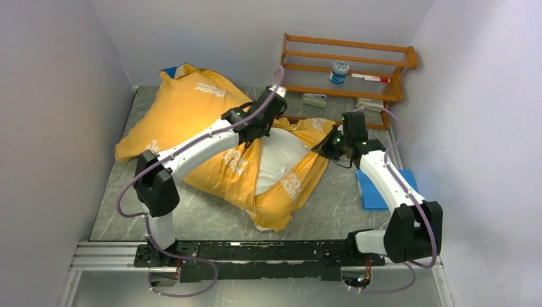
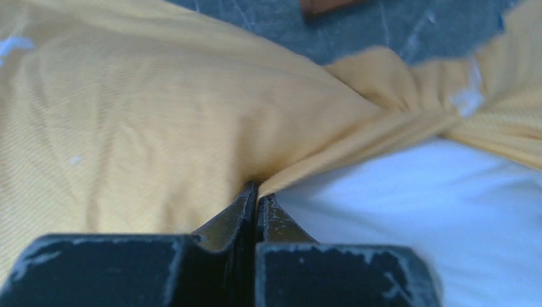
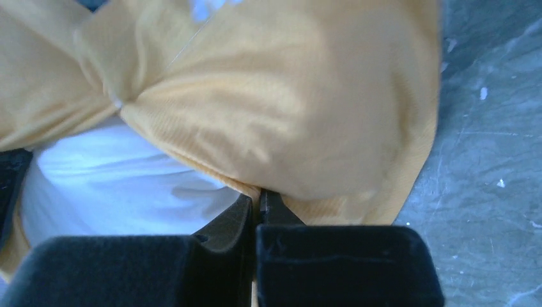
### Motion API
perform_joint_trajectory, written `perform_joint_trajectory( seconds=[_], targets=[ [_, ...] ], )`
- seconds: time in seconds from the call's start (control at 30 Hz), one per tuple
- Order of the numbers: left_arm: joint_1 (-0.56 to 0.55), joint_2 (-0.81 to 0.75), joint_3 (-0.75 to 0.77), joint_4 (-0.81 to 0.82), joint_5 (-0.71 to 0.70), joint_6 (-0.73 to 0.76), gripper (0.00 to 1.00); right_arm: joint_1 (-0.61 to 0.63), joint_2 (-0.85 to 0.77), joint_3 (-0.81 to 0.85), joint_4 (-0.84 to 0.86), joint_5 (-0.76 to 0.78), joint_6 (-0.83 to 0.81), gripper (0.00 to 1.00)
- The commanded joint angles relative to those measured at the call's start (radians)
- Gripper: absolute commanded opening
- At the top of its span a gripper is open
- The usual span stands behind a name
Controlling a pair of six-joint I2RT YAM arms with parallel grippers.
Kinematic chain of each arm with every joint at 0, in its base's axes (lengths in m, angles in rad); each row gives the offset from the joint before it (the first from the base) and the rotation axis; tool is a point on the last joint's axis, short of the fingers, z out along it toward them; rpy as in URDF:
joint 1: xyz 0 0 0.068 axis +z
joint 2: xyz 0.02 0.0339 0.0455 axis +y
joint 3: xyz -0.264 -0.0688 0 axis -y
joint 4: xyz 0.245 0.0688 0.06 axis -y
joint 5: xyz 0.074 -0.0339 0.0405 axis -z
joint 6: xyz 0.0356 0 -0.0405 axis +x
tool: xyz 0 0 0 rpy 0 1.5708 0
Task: Remove the pillowcase from the pillow
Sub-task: Remove the pillow from the pillowcase.
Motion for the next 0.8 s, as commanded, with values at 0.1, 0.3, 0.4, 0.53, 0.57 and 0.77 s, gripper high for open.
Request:
perform_joint_trajectory(
  seconds=[0.1, 0.3, 0.4, 0.53, 0.57, 0.77],
  targets=[
    [0.194, -0.226, -0.265, 0.000, -0.023, 0.026, 0.05, -0.276, -0.010, -0.115, -0.077, -0.025, -0.102, 0.00],
    [0.193, -0.261, -0.270, 0.024, 0.366, 0.053, 0.12, -0.251, 0.053, -0.133, -0.022, -0.300, -0.186, 0.00],
    [0.135, -0.282, -0.204, 0.032, 0.424, 0.036, 0.51, -0.248, 0.029, -0.146, -0.003, -0.305, -0.170, 0.00],
    [-0.040, -0.297, -0.132, 0.059, 0.326, 0.079, 0.75, -0.246, 0.022, -0.144, 0.001, -0.309, -0.166, 0.00],
    [-0.079, -0.289, -0.112, 0.057, 0.305, 0.093, 0.75, -0.247, 0.026, -0.143, 0.000, -0.314, -0.166, 0.00],
    [-0.224, -0.212, -0.066, 0.058, 0.243, 0.213, 0.78, -0.248, 0.018, -0.141, -0.010, -0.314, -0.174, 0.00]
  ],
)
